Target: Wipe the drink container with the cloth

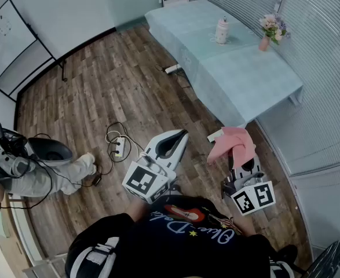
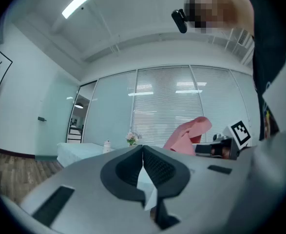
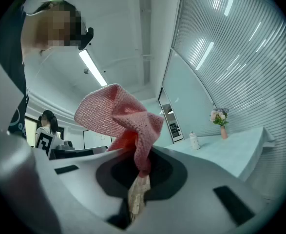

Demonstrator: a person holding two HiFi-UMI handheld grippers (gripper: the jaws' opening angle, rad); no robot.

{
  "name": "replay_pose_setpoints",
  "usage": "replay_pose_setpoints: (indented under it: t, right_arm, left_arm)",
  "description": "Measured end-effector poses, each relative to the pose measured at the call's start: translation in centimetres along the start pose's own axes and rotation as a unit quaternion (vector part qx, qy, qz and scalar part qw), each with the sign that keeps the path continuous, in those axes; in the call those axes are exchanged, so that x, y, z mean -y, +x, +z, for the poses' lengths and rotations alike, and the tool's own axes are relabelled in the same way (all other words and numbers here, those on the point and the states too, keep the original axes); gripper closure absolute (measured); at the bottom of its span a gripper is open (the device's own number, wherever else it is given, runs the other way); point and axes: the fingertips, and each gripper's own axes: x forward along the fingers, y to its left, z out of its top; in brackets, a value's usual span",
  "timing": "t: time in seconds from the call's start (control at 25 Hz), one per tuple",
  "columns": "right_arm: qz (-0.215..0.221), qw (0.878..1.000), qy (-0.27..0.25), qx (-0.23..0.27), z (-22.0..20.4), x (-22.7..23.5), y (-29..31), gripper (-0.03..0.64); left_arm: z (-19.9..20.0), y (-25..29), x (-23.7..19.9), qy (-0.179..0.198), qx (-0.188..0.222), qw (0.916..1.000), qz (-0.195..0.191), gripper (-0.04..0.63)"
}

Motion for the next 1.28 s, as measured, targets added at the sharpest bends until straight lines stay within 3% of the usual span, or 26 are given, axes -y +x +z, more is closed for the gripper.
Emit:
replay_pose_setpoints:
  t: [0.24,0.64,0.92,1.28]
  right_arm:
    - [0.006,1.0,0.0,-0.006,-0.9,-0.4,2.4,0.604]
    - [0.025,0.999,0.041,-0.007,-3.5,3.7,8.8,0.604]
    - [0.028,0.999,0.017,-0.013,-2.8,-5.2,7.6,0.604]
    - [0.011,1.0,-0.007,-0.026,-4.3,-7.3,9.5,0.604]
  left_arm:
    - [-0.2,-0.4,-2.4,-0.002,0.002,1.0,0.009,0.591]
    - [-3.3,3.3,-8.3,-0.011,-0.014,0.9989,0.043,0.591]
    - [-0.5,-6.0,-9.2,-0.014,0.003,0.9985,0.054,0.591]
    - [-2.0,-7.5,-13.1,-0.036,-0.001,0.9978,0.056,0.591]
